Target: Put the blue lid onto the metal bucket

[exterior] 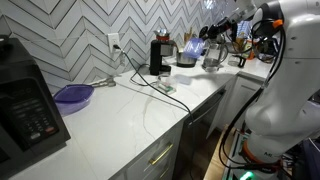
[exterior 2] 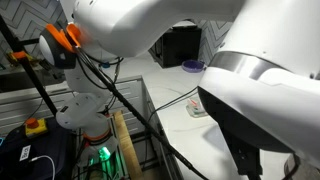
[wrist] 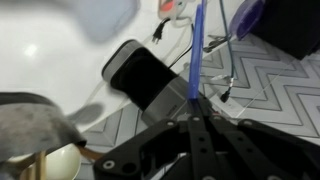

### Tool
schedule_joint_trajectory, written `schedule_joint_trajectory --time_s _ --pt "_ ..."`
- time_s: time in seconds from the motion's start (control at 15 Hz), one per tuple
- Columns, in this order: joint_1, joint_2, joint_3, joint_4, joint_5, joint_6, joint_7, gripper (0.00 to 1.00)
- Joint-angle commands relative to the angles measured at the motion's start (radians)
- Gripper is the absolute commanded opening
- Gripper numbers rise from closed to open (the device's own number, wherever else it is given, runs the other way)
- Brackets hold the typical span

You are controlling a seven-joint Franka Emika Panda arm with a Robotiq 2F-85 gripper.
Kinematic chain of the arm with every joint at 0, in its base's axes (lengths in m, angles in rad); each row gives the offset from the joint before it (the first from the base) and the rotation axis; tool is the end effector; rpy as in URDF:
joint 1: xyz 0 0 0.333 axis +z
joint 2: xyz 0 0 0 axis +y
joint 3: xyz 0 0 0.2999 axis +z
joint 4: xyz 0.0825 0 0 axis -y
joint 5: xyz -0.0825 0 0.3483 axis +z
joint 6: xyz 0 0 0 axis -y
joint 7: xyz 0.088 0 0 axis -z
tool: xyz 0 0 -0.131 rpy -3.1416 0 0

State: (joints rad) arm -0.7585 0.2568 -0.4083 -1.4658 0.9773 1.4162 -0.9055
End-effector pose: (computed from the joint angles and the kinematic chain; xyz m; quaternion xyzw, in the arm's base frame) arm 0.3554 -0.4577 0.5402 -0.8895 0.1124 -0.2993 0.3266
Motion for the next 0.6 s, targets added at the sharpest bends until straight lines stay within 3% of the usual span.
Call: schedule_joint_trajectory --time_s 0.0,0.33,0.53 --pt "-0.026 0.029 -0.009 0.083 -0.02 0.149 0.005 0.0" --pt "-0.021 0.044 0.014 0.125 -0.012 0.497 0.013 0.0" --pt "0.028 0.058 0.015 0.123 -0.022 0.743 0.012 0.0"
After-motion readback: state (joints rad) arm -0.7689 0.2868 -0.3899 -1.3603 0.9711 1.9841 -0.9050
